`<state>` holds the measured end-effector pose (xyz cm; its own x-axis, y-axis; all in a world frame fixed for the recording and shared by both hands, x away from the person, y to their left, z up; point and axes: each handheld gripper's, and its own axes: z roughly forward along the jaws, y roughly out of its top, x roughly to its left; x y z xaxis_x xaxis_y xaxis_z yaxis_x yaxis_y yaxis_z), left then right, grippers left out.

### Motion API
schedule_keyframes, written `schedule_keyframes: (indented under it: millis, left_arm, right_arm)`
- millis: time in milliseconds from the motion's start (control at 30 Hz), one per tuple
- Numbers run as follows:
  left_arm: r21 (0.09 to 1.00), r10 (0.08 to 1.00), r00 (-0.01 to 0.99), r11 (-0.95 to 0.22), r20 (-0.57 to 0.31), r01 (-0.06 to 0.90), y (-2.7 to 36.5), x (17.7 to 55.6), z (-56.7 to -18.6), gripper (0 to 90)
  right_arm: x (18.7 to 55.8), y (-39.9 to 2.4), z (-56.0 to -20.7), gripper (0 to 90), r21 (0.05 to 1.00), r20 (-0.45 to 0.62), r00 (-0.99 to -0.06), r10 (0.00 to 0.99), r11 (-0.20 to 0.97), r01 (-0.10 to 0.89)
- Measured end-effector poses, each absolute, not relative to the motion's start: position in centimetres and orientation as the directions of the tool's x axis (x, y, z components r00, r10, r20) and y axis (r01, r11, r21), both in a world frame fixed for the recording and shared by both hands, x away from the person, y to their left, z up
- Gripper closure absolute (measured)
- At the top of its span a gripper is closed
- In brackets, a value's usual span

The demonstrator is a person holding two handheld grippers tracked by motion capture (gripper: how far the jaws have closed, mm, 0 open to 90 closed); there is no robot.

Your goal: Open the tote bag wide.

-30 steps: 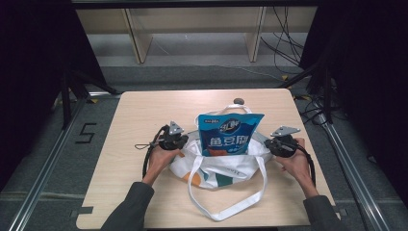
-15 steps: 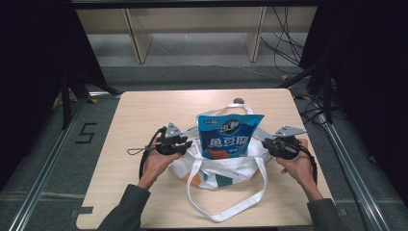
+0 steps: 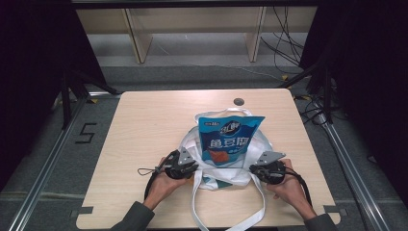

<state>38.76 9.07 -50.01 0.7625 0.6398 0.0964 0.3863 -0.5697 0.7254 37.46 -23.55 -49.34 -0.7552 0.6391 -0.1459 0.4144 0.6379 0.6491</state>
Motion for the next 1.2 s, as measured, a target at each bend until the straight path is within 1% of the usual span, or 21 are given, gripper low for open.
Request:
schedule_keyframes:
  millis: [133,233,267,300,367,400,433,467,567,600,700,733,800,833,967,1067,1133,1200]
  left_arm:
    - [0.727,0.649,0.754,-0.565,0.100,0.390,9.1,38.6,-49.9,75.7]
    - [0.747,0.667,0.738,-0.541,0.102,0.386,9.2,38.3,-49.4,73.1]
    - [0.763,0.667,0.740,-0.521,0.084,0.382,9.3,38.1,-49.1,72.5]
    - [0.784,0.671,0.740,-0.485,0.050,0.387,9.4,37.9,-48.6,72.5]
    - [0.813,0.669,0.743,-0.431,-0.003,0.392,9.6,37.3,-47.6,74.7]
    - [0.824,0.660,0.751,-0.407,-0.033,0.394,9.7,37.0,-47.2,77.9]
    - [0.824,0.654,0.756,-0.407,-0.039,0.394,9.7,36.8,-47.0,77.9]
    - [0.823,0.646,0.761,-0.403,-0.053,0.400,9.6,36.6,-47.1,80.5]
    - [0.801,0.633,0.773,-0.446,-0.032,0.398,9.4,36.4,-48.0,82.7]
    - [0.795,0.649,0.758,-0.428,-0.060,0.430,9.4,36.4,-48.5,84.5]
    - [0.781,0.652,0.757,-0.448,-0.048,0.436,9.5,37.1,-49.5,85.2]
    - [0.774,0.666,0.743,-0.441,-0.057,0.455,9.4,37.1,-49.9,86.0]
    - [0.762,0.660,0.751,-0.476,-0.019,0.438,9.2,37.3,-50.6,87.7]
    - [0.758,0.671,0.741,-0.469,-0.027,0.452,9.1,37.3,-50.8,87.7]
    - [0.760,0.665,0.747,-0.478,-0.015,0.440,9.1,37.6,-51.1,88.6]
    - [0.761,0.681,0.732,-0.453,-0.042,0.465,9.3,38.3,-51.5,89.0]
    - [0.762,0.679,0.734,-0.472,-0.007,0.444,9.6,39.0,-51.5,89.1]
    - [0.760,0.697,0.717,-0.458,-0.014,0.460,9.7,39.6,-51.5,89.1]
  right_arm:
    - [37.5,-23.4,-49.4,87.4,0.658,-0.144,-0.751,0.644,0.629,0.414]
    - [37.4,-23.8,-48.6,83.9,0.657,-0.130,-0.744,0.656,0.619,0.431]
    - [37.2,-24.2,-47.8,82.5,0.691,-0.133,-0.738,0.662,0.595,0.409]
    - [37.2,-24.2,-47.8,82.5,0.691,-0.133,-0.738,0.662,0.595,0.409]
    - [37.2,-24.6,-47.0,82.4,0.726,-0.124,-0.726,0.676,0.561,0.398]
    - [37.3,-24.8,-46.8,81.9,0.738,-0.120,-0.716,0.687,0.545,0.399]
    - [37.6,-25.1,-46.7,81.8,0.743,-0.119,-0.723,0.680,0.545,0.390]
    - [37.8,-25.3,-47.0,81.8,0.738,-0.092,-0.715,0.693,0.529,0.418]
    - [38.0,-25.3,-47.6,82.0,0.732,-0.087,-0.715,0.694,0.531,0.427]
    - [38.0,-25.1,-47.9,82.5,0.715,-0.074,-0.715,0.695,0.537,0.447]
    - [38.3,-24.9,-48.1,82.6,0.709,-0.091,-0.711,0.698,0.547,0.446]
    - [38.5,-24.9,-48.3,82.8,0.710,-0.096,-0.713,0.695,0.549,0.441]
    - [38.9,-24.4,-49.1,83.5,0.684,-0.091,-0.705,0.703,0.559,0.469]
    - [38.9,-24.4,-49.1,83.5,0.684,-0.091,-0.705,0.703,0.559,0.469]
    - [39.3,-23.8,-49.5,84.3,0.672,-0.109,-0.703,0.703,0.573,0.469]
    - [39.7,-23.6,-49.6,84.3,0.672,-0.096,-0.701,0.707,0.565,0.478]
    - [39.9,-23.5,-49.6,84.2,0.674,-0.086,-0.702,0.706,0.561,0.481]
    - [40.3,-23.2,-49.7,84.2,0.679,-0.086,-0.696,0.713,0.553,0.483]
